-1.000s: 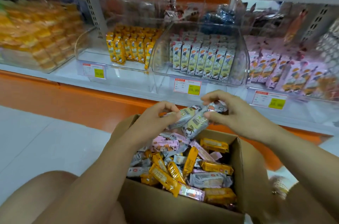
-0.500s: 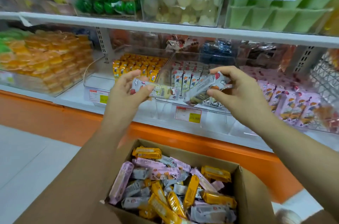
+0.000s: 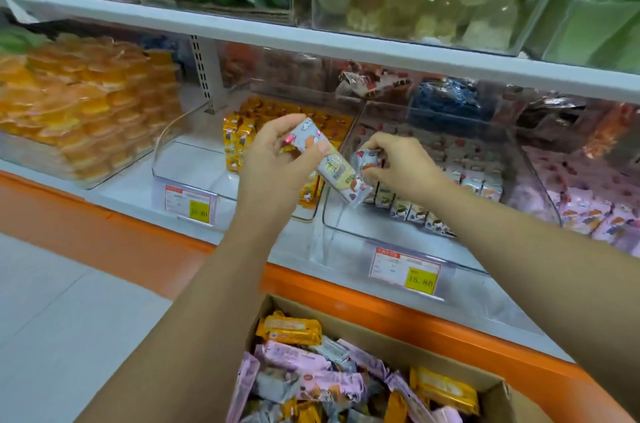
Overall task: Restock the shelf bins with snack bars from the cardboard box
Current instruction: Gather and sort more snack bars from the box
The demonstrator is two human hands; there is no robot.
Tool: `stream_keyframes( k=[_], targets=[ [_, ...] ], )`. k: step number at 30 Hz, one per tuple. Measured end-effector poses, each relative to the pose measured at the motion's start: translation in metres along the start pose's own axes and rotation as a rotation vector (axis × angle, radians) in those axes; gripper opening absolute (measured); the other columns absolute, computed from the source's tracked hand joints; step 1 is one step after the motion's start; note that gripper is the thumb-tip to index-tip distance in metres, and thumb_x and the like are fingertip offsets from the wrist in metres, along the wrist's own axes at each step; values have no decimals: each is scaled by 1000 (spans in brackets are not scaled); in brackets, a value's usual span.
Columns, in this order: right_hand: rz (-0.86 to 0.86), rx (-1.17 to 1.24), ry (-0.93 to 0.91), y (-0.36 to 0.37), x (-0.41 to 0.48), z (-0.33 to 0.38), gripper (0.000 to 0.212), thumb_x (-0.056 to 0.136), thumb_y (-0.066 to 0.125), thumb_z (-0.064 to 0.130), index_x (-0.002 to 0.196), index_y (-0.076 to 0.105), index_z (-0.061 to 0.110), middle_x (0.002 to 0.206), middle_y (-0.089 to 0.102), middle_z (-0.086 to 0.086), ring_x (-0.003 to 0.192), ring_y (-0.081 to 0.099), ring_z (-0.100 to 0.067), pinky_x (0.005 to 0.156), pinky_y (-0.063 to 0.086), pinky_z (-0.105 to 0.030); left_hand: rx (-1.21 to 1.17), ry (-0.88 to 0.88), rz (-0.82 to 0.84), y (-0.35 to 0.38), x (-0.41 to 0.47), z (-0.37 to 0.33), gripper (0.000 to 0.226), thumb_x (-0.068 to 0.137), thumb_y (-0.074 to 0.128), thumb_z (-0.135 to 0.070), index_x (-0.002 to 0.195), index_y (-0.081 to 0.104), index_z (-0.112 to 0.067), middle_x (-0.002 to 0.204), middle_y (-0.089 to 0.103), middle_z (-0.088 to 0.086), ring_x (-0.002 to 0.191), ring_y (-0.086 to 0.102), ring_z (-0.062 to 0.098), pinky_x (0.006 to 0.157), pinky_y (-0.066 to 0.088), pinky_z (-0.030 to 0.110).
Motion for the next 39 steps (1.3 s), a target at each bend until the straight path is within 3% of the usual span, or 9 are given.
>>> stream_keyframes(
  k=[4, 10, 20, 25, 30, 34, 37, 39],
  targets=[
    [66, -48, -42, 10, 15, -7, 27, 86, 68, 17, 112, 59, 15, 116, 63, -4, 100, 56, -16, 77, 36, -22, -2, 14, 51, 8, 5, 4, 29, 86, 66, -7, 111, 55, -17, 96, 60, -9, 78, 62, -9, 64, 49, 10],
    [123, -129, -33, 17, 22, -18, 32, 90, 62, 23, 119, 51, 15, 109, 62, -10, 91, 58, -22, 74, 44, -31, 18, 38, 87, 16, 4, 2, 29, 86, 66, -6, 101, 55, -28, 94, 60, -10, 80, 63, -7, 65, 49, 10],
    [2, -107, 28, 24, 28, -26, 31, 91, 61, 19, 119, 53, 10, 110, 63, -12, 96, 59, -28, 80, 48, -35, 76, 27, 132, 18, -2, 6, 31, 84, 67, -10, 106, 54, -27, 92, 62, -8, 78, 65, 2, 68, 53, 15],
    [-19, -199, 33, 33, 35, -29, 33, 87, 66, 22, 118, 58, 12, 125, 49, -9, 106, 53, -25, 87, 42, -32, 46, 10, 148, 21, -1, 9, 30, 84, 67, -8, 104, 55, -27, 92, 61, -7, 80, 66, 5, 68, 55, 18],
    [-17, -93, 19, 15, 25, -26, 50, 86, 68, 26, 132, 52, 17, 134, 50, -8, 119, 50, -25, 98, 39, -32, 85, 25, 169, 26, -4, 12, 32, 84, 68, -9, 105, 54, -30, 99, 62, -4, 87, 66, 9, 72, 55, 20],
    [-94, 120, -92, -19, -11, -5, 38, 88, 62, 11, 125, 58, 20, 123, 61, 2, 114, 55, -14, 98, 40, -23, 256, 95, 166, 30, -5, 11, 34, 83, 71, -16, 110, 55, -29, 99, 61, -14, 93, 59, 3, 82, 51, 20],
    [108, 475, -124, -33, -42, 16, 49, 81, 62, 0, 119, 53, 31, 115, 60, 5, 103, 58, -10, 86, 52, -26, 293, 119, 181, 35, -10, 8, 35, 82, 73, -14, 109, 56, -29, 93, 61, -19, 88, 58, -4, 79, 49, 16],
    [187, 498, -153, -34, -57, 26, 54, 81, 68, 6, 122, 48, 35, 115, 58, 5, 101, 59, -9, 82, 54, -26, 306, 147, 212, 40, -16, 3, 37, 80, 74, -13, 109, 56, -29, 94, 60, -19, 87, 58, -7, 75, 48, 11]
  ],
)
Point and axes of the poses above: each hand's wrist, its own x-axis towards the middle knuckle, its own y-axis out of the palm, z = x × y, the point moved 6 cm from there along x, towards the middle knuckle
